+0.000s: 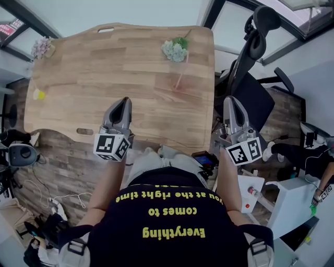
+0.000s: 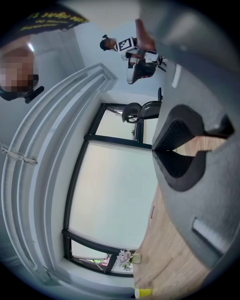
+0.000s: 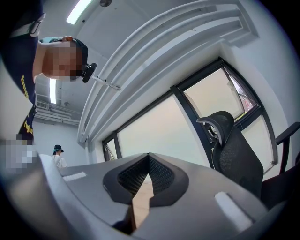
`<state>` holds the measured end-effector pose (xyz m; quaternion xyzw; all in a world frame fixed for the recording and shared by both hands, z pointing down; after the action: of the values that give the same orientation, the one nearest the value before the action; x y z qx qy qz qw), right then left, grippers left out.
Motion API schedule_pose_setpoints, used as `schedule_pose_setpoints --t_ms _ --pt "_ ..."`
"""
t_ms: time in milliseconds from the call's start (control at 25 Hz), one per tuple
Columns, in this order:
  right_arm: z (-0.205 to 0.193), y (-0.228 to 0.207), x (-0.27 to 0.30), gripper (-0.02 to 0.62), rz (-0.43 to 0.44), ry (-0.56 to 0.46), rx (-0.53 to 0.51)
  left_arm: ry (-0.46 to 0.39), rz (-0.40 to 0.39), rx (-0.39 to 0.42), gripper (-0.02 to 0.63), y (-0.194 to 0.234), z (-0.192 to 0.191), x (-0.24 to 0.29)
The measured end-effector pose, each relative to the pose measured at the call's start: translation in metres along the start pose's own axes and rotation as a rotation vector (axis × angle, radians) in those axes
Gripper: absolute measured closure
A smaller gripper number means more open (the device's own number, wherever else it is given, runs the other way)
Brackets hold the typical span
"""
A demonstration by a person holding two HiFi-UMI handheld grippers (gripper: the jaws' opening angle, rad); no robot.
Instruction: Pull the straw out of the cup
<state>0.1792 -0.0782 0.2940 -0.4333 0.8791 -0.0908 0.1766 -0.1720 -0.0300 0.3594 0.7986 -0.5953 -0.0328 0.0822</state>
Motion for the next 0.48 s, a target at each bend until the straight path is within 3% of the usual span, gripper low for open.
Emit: schedule_pose_setpoints --t_ms 480 --pt "0.004 -0.025 0.005 0.589 0.023 0.012 0.006 0.002 0.01 0.012 0.606 -0.014 -0.001 0.018"
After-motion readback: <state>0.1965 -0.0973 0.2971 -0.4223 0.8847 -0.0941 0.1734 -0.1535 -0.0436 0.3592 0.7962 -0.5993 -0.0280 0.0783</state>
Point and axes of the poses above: the fingertips, and each gripper's own axes: x forward along the fingers, y to its left, z out of its top, the point moved 6 cm from there along -x, backward along the fingers, and after that the axes turned 5 degrees about -y, right-handed, at the moved point
